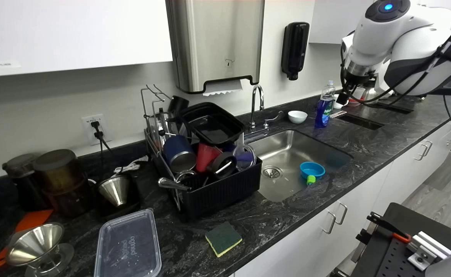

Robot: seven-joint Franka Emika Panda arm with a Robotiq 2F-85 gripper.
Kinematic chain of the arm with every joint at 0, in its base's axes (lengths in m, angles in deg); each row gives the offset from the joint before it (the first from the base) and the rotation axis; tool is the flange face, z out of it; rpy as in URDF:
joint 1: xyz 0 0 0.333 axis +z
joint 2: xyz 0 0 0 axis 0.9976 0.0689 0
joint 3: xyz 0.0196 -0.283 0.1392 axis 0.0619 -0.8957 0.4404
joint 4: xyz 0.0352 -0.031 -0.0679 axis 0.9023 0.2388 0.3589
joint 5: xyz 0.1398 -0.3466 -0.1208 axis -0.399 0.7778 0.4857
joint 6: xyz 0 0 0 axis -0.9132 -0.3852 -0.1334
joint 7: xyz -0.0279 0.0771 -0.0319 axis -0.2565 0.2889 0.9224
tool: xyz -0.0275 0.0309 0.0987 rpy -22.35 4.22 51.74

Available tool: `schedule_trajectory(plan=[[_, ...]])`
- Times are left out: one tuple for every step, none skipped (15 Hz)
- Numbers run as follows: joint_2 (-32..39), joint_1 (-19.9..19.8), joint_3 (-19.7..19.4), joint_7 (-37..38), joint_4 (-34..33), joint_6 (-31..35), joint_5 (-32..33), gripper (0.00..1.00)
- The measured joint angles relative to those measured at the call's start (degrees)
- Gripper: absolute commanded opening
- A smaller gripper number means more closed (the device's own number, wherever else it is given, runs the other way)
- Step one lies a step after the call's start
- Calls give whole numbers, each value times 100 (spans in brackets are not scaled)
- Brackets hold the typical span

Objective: Put the black box in the sink on the dish rack

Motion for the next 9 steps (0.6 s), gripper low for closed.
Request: schedule_trajectory(plan=[[25,-2,112,210,5,-97,18,100],[50,-3,199,376,8,-168,25,100],[75,7,258,490,15,-214,11,100],[121,143,189,596,20,-289,10,100],[181,392,31,691,20,-397,4,100],[235,658,-138,753,20,-562,-45,100],[277,937,-307,794,17,-763,-135,100],[299,1228,-457,801,17,-983,-292,100],[298,1511,-594,801,14,-1225,-468,100]])
